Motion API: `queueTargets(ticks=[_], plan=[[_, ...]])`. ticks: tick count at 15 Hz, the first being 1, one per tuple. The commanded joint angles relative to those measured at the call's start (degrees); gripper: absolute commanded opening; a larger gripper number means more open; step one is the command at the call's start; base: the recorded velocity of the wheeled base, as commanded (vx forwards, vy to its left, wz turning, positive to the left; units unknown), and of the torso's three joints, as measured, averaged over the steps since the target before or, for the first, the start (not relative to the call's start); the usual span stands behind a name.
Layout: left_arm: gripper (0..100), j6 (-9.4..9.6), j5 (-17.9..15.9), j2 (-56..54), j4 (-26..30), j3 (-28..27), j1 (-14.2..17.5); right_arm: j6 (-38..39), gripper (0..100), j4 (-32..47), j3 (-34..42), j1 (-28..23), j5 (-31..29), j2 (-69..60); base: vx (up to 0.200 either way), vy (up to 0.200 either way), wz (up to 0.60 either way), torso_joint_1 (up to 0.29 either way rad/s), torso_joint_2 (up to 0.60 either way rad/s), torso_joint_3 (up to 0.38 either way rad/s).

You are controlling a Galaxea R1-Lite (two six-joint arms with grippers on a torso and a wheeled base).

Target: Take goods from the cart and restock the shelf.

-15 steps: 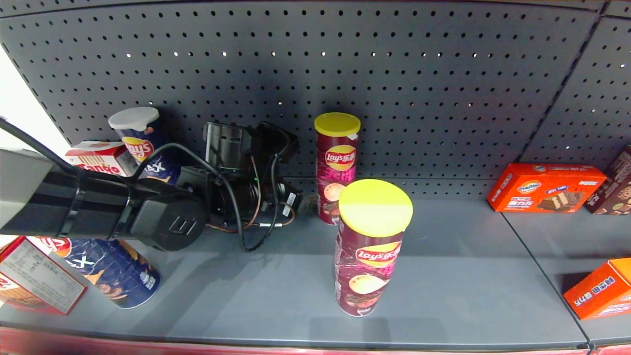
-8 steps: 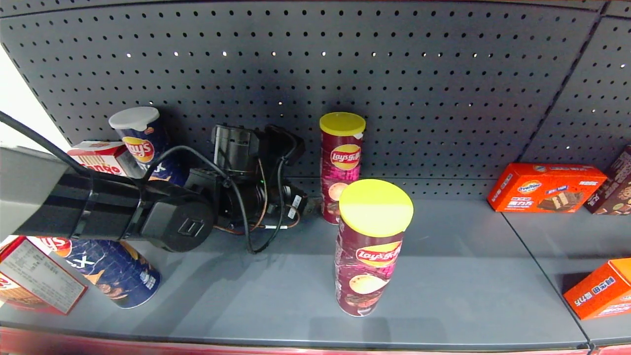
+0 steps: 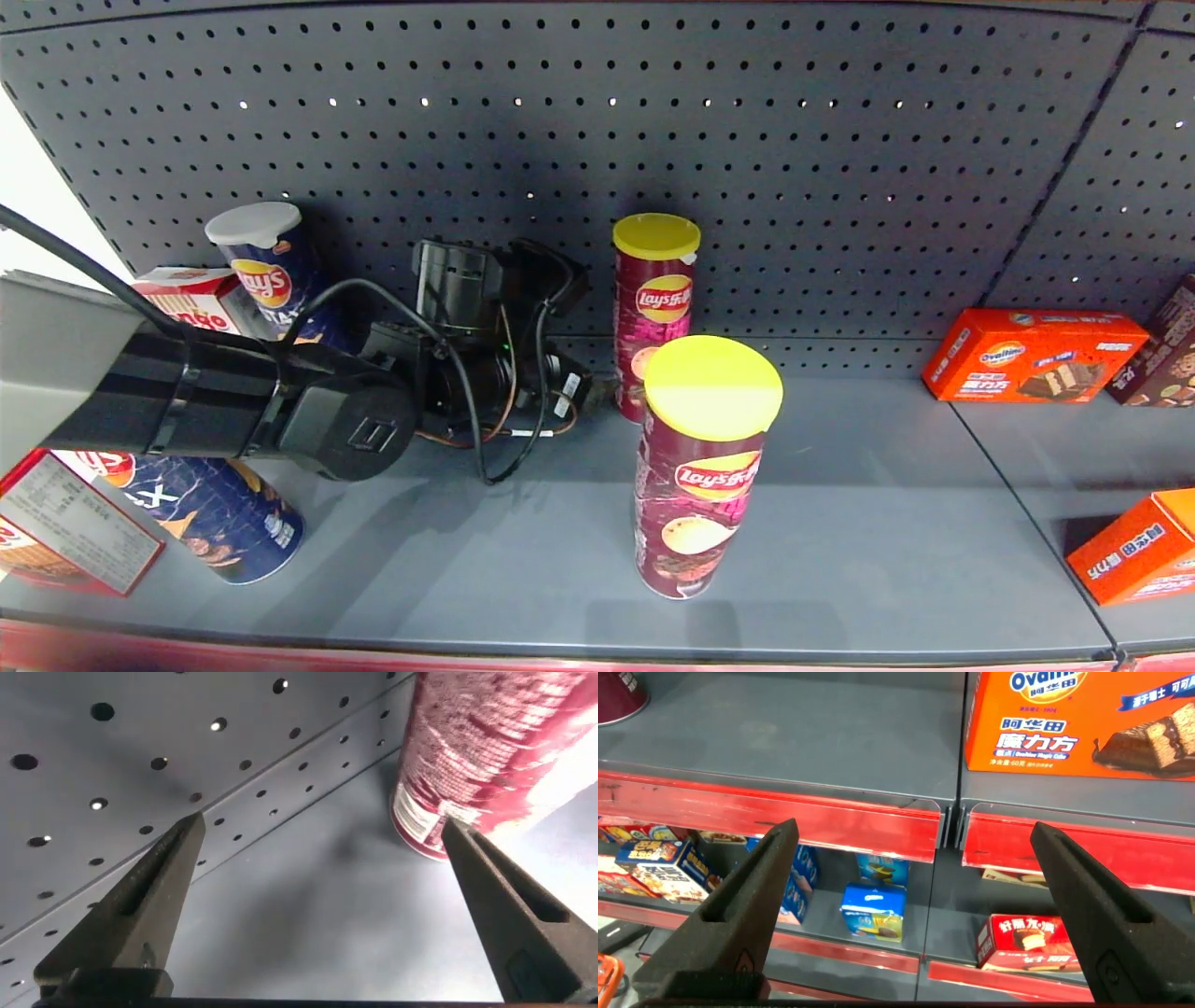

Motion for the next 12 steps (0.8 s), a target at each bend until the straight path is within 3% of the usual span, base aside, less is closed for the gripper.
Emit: queueTargets(ticks=[1, 2, 3, 4, 5, 6, 7, 12], plan=[[100, 0.01, -0.18, -5.61, -0.1, 3.85, -0.52, -0.04, 100, -0.01, 0.01, 0.03, 0.03, 0.09, 0.0, 0.0, 0.0, 0.0, 0.0, 0.0], [100, -0.17, -0.18, -8.42, -0.19, 6.58, -0.96, -0.04, 100, -0.01, 0.01, 0.03, 0.03, 0.09, 0.0, 0.0, 0.0, 0.0, 0.0, 0.0], [100, -1.57, -0.27, -12.29, -1.15, 10.97, -1.66, -0.04, 100, -0.01, 0.01, 0.03, 0.03, 0.09, 0.0, 0.0, 0.0, 0.0, 0.0, 0.0], [100, -2.28, -0.27, -13.25, -1.68, 12.03, -2.01, -0.04, 100, -0.01, 0.01, 0.03, 0.03, 0.09, 0.0, 0.0, 0.0, 0.0, 0.0, 0.0], [100, -5.0, -0.27, -16.42, -3.88, 15.72, -3.86, -0.04, 100, -0.01, 0.01, 0.03, 0.03, 0.09, 0.0, 0.0, 0.0, 0.0, 0.0, 0.0], [100, -5.53, -0.09, -17.74, -4.76, 17.21, -5.09, -0.04, 100, -0.01, 0.01, 0.03, 0.03, 0.09, 0.0, 0.0, 0.0, 0.0, 0.0, 0.0], [100, -4.83, -0.09, -22.31, -7.13, 22.22, -7.29, -0.04, 100, -0.01, 0.01, 0.03, 0.03, 0.09, 0.0, 0.0, 0.0, 0.0, 0.0, 0.0], [100, -4.39, -0.18, -41.82, -7.57, 38.57, -14.23, -0.04, 100, -0.01, 0.01, 0.03, 0.03, 0.09, 0.0, 0.0, 0.0, 0.0, 0.0, 0.0]])
